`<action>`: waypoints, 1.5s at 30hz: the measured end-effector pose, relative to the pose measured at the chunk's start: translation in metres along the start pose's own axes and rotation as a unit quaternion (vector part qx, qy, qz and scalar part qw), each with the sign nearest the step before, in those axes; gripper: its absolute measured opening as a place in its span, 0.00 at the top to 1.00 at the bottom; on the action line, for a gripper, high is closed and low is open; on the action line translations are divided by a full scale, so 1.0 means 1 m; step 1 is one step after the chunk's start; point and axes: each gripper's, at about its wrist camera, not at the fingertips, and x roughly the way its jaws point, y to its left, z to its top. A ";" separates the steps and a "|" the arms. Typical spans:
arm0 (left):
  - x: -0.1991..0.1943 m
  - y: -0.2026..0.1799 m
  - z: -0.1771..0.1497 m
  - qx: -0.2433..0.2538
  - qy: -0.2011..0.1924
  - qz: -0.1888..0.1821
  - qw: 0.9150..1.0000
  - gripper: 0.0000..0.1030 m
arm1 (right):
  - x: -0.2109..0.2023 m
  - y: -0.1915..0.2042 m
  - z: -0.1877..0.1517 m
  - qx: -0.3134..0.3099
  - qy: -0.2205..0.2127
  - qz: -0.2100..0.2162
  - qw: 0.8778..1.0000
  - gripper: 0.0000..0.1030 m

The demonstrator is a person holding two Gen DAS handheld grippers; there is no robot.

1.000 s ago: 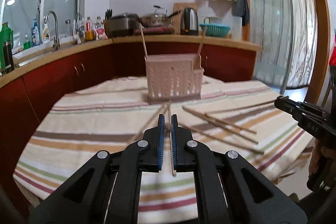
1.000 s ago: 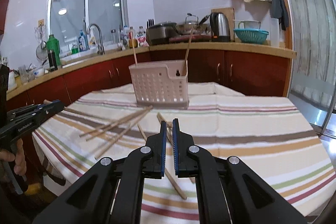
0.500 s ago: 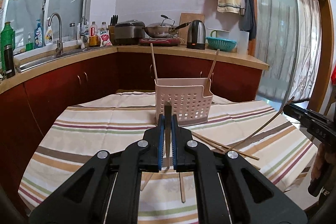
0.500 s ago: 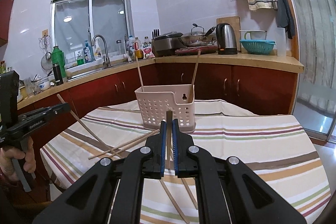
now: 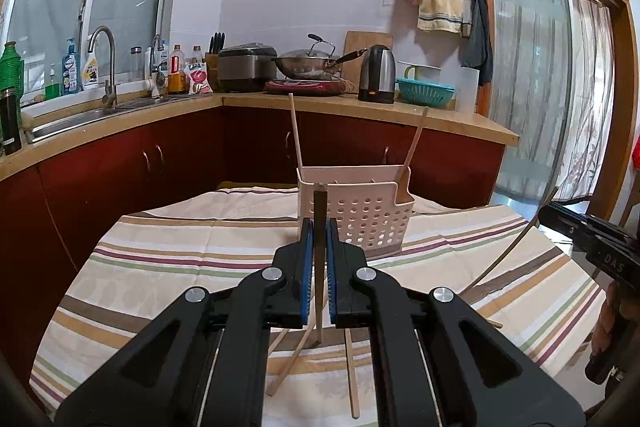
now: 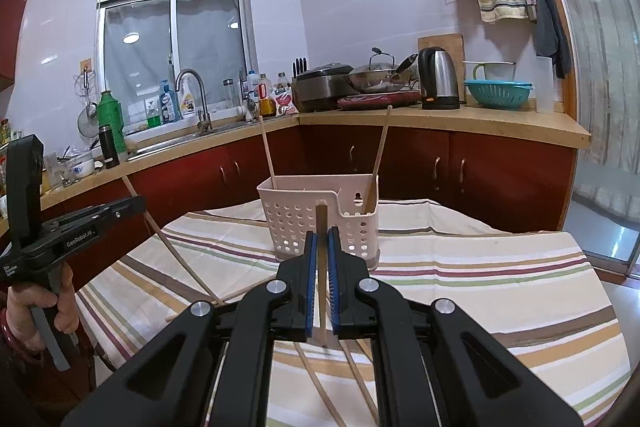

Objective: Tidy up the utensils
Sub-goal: 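Lift both held chopsticks and carry them above the beige basket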

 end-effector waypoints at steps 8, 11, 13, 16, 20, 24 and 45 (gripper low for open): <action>0.016 0.007 0.007 -0.006 -0.001 -0.001 1.000 0.93 | 0.016 -0.003 0.011 0.008 -0.003 0.003 1.000 0.94; 0.022 0.010 0.011 -0.009 0.000 -0.005 1.000 0.93 | 0.022 -0.004 0.014 0.012 -0.002 0.005 1.000 0.94; 0.025 0.011 0.014 -0.012 0.000 -0.007 1.000 0.93 | 0.024 -0.004 0.016 0.014 -0.002 0.006 1.000 0.94; 0.026 0.010 0.019 -0.010 -0.006 -0.010 1.000 0.93 | 0.023 -0.005 0.019 0.016 -0.005 0.008 1.000 0.94; 0.025 0.009 0.030 -0.014 -0.012 -0.022 1.000 0.93 | 0.021 -0.007 0.028 0.023 -0.010 0.014 1.000 0.94; 0.022 0.009 0.049 -0.018 -0.021 -0.039 0.999 0.93 | 0.019 -0.010 0.044 0.026 -0.024 0.019 0.999 0.94; 0.066 -0.010 0.177 0.033 -0.123 -0.024 0.992 0.93 | 0.073 -0.026 0.155 -0.025 -0.113 0.000 0.993 0.94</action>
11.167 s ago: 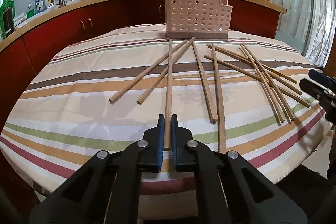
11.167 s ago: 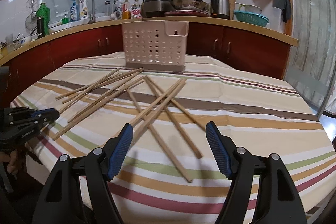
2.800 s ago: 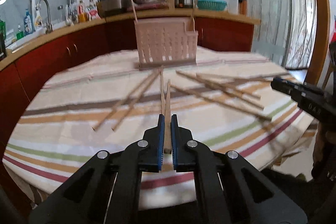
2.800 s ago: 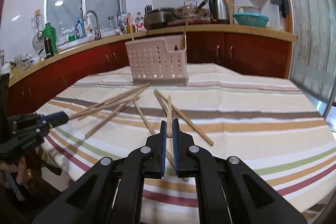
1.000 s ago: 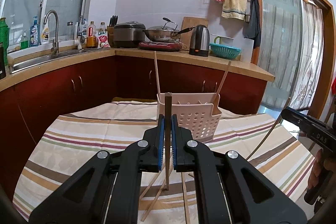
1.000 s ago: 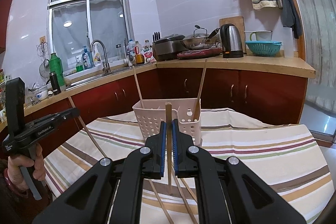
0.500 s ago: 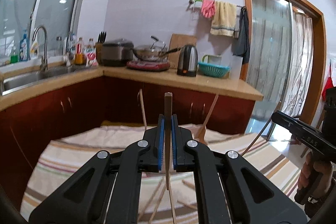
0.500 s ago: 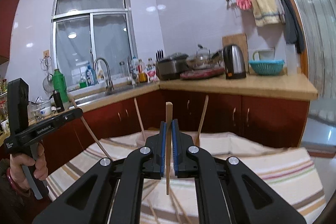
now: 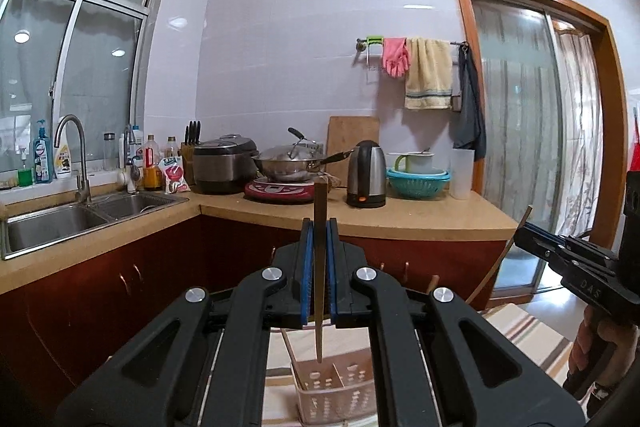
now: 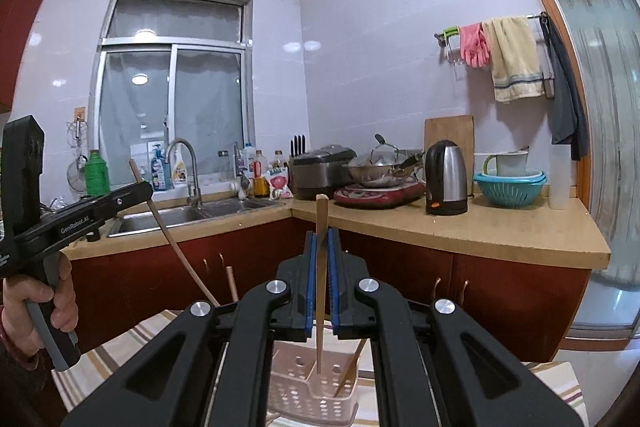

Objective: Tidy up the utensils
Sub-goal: 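Lift both held chopsticks and carry them above the beige basket, then lower both chopsticks into the basket and open both tools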

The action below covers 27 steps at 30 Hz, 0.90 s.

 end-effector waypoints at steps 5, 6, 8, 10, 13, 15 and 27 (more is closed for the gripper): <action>0.037 0.008 -0.022 -0.011 0.040 0.001 0.999 0.93 | 0.036 -0.013 -0.018 0.016 0.037 -0.005 0.999 0.94; 0.045 0.010 -0.028 -0.014 0.050 0.002 0.999 0.93 | 0.043 -0.015 -0.023 0.021 0.046 -0.005 0.999 0.94; 0.060 0.016 -0.041 -0.023 0.073 0.001 0.997 0.93 | 0.054 -0.019 -0.032 0.030 0.063 -0.004 0.998 0.94; 0.073 0.024 -0.057 -0.033 0.096 0.004 0.995 0.93 | 0.066 -0.023 -0.044 0.043 0.082 -0.001 0.996 0.94; 0.088 0.031 -0.074 -0.041 0.118 0.010 0.992 0.93 | 0.079 -0.029 -0.060 0.055 0.104 0.000 0.993 0.94; 0.096 0.035 -0.084 -0.045 0.133 0.012 0.990 0.93 | 0.086 -0.031 -0.067 0.061 0.115 0.000 0.992 0.94; 0.101 0.044 -0.100 -0.059 0.140 0.019 0.988 0.49 | 0.092 -0.039 -0.079 0.069 0.125 -0.016 0.990 0.68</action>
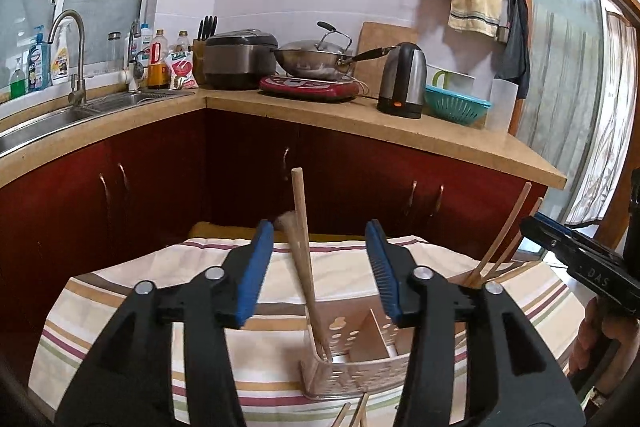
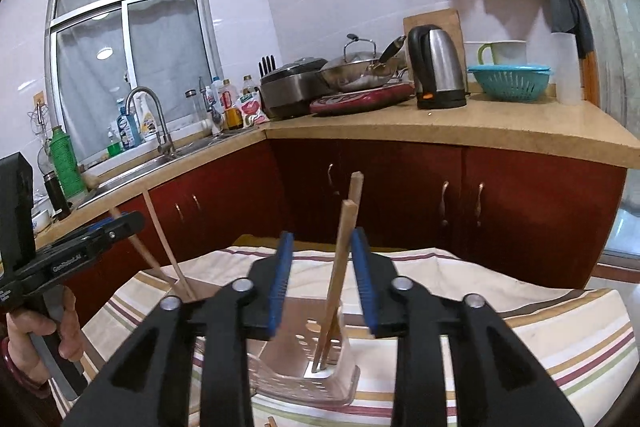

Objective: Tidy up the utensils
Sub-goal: 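Lower both chopsticks into the basket and open both tools, then move both open tools back down to the loose chopsticks on the table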

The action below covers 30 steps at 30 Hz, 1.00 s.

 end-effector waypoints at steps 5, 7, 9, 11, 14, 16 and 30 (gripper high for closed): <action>-0.016 -0.004 -0.003 0.008 -0.009 0.007 1.000 0.41 | -0.016 0.000 -0.002 -0.004 -0.003 -0.010 1.000 0.61; -0.027 -0.007 -0.007 0.012 -0.017 0.009 1.000 0.38 | -0.024 0.000 -0.004 -0.008 -0.006 -0.014 1.000 0.59; -0.037 -0.008 -0.011 0.016 -0.021 0.012 1.000 0.36 | -0.035 0.001 -0.010 -0.016 -0.007 -0.022 1.000 0.57; -0.048 -0.011 -0.017 0.020 -0.024 0.015 0.999 0.36 | -0.046 0.003 -0.017 -0.020 -0.007 -0.027 0.999 0.57; -0.063 -0.014 -0.030 0.024 -0.024 0.019 0.999 0.36 | -0.061 0.004 -0.028 -0.027 -0.004 -0.035 0.999 0.55; -0.072 -0.016 -0.040 0.026 -0.021 0.021 0.999 0.36 | -0.066 0.004 -0.034 -0.026 -0.001 -0.036 0.999 0.54; -0.127 -0.024 -0.120 0.008 -0.006 0.029 1.000 0.36 | -0.128 0.010 -0.103 -0.023 -0.012 -0.025 0.999 0.54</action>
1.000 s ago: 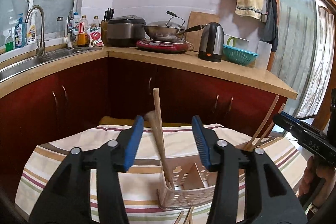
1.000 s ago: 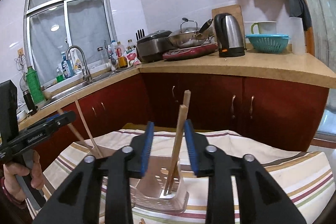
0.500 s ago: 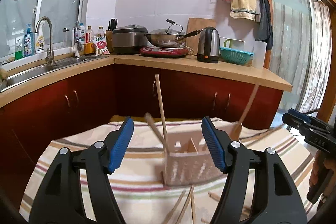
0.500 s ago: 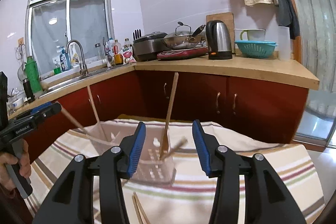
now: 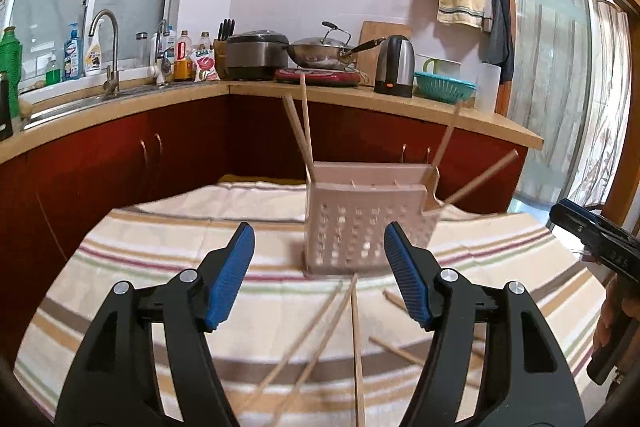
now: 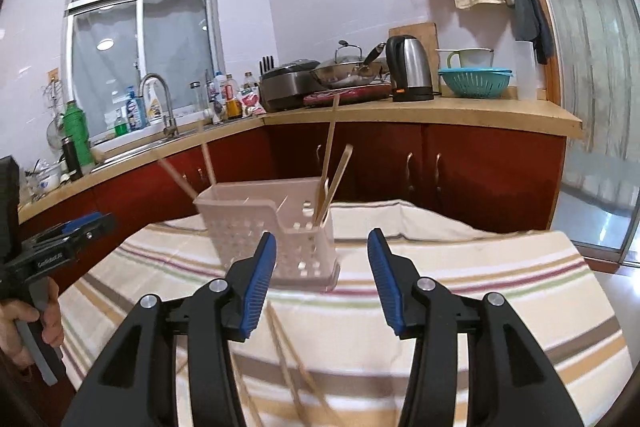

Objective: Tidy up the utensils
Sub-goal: 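Move both open tools back down to the loose chopsticks on the table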

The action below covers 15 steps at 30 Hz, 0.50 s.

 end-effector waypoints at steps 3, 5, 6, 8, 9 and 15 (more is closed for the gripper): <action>-0.008 -0.003 -0.017 -0.003 0.012 0.003 1.000 0.36 | -0.013 0.001 -0.023 0.003 0.005 0.008 1.000 0.54; -0.013 -0.002 -0.029 -0.005 0.018 0.006 1.000 0.36 | -0.019 0.003 -0.037 0.001 0.015 0.011 1.000 0.54; -0.016 -0.003 -0.034 -0.007 0.021 0.006 1.000 0.36 | -0.022 0.004 -0.046 -0.001 0.020 0.012 1.000 0.54; -0.021 -0.004 -0.048 -0.009 0.030 0.007 0.999 0.36 | -0.028 0.005 -0.061 -0.004 0.030 0.015 0.999 0.54; -0.023 -0.006 -0.055 -0.006 0.033 0.010 0.999 0.36 | -0.029 0.006 -0.069 -0.005 0.036 0.018 0.999 0.54; -0.031 -0.013 -0.088 -0.002 0.056 0.011 0.998 0.36 | -0.039 0.011 -0.105 -0.019 0.059 0.035 0.997 0.54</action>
